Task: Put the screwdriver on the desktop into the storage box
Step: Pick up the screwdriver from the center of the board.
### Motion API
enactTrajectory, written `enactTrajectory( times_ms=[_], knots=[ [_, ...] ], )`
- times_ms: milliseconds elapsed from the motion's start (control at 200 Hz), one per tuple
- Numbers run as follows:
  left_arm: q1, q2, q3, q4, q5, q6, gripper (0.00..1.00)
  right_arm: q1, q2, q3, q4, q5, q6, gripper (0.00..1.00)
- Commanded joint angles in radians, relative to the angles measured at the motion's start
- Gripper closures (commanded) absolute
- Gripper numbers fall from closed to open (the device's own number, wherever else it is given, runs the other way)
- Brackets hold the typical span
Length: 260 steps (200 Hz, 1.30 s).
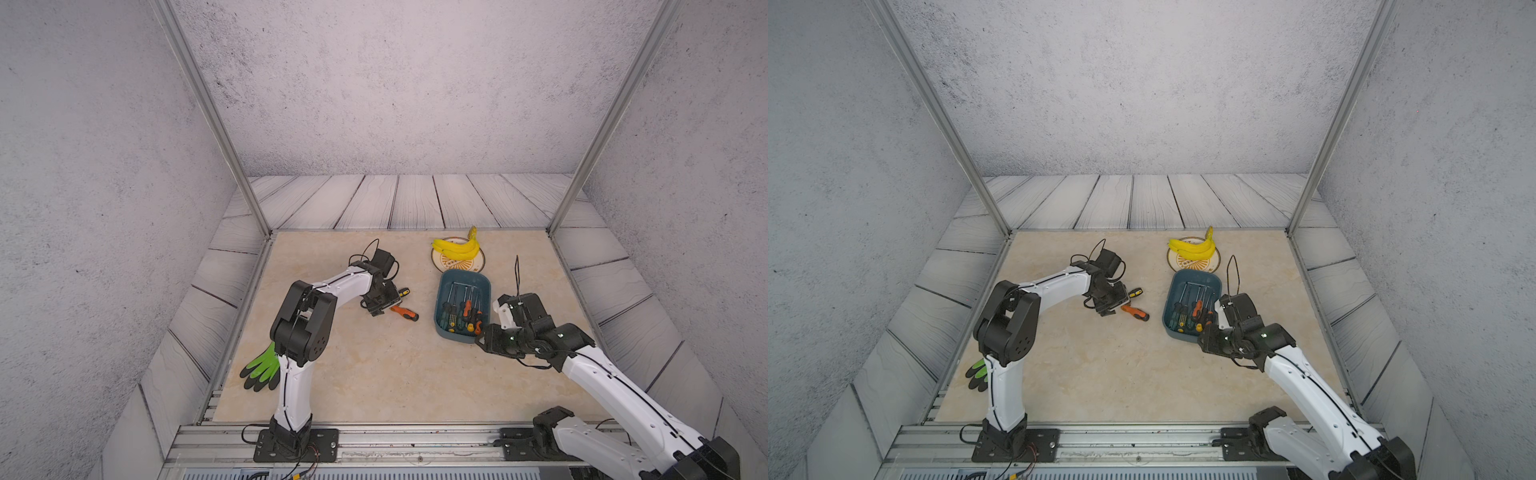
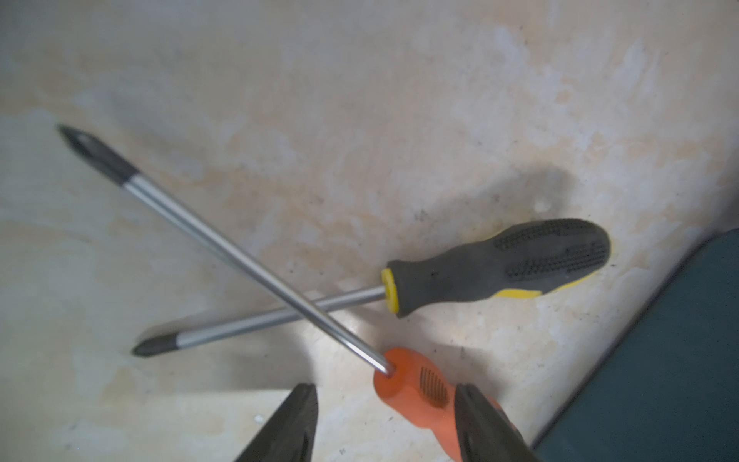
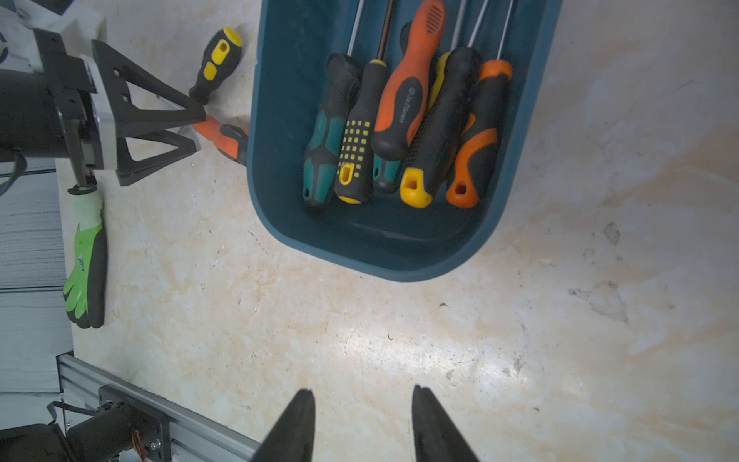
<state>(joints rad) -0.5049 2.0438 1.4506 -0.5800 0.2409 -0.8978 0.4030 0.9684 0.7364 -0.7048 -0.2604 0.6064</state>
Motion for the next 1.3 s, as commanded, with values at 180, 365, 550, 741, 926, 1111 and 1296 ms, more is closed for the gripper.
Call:
enactTrajectory(
  times_ms=[180, 365, 550, 741, 926, 1111, 1296],
  knots=[
    [0.008, 0.049, 0.044, -0.032, 0.009, 0.003, 0.41, 0.004, -0.010, -0.008, -0.001, 0.013, 0.013, 0.56],
    [0.008, 0.066, 0.041, -0.030, 0.018, -0.003, 0.47, 0.003, -0.010, -0.010, 0.001, 0.018, 0.016, 0.56],
    [0.007, 0.061, 0.020, -0.029, 0.029, -0.004, 0.58, 0.004, -0.007, -0.015, 0.006, 0.027, 0.021, 0.56],
    [0.008, 0.046, 0.005, -0.029, 0.026, -0.007, 0.64, 0.004, -0.007, -0.020, 0.014, 0.033, 0.031, 0.56],
    [0.008, 0.047, -0.001, -0.027, 0.026, -0.009, 0.63, 0.004, -0.004, -0.022, 0.016, 0.035, 0.034, 0.56],
    [0.008, 0.056, -0.010, -0.027, 0.031, -0.007, 0.61, 0.004, -0.007, -0.019, 0.016, 0.042, 0.036, 0.56],
    [0.009, 0.067, -0.008, -0.055, 0.016, -0.006, 0.67, 0.004, 0.001, -0.016, 0.019, 0.046, 0.037, 0.56]
  ],
)
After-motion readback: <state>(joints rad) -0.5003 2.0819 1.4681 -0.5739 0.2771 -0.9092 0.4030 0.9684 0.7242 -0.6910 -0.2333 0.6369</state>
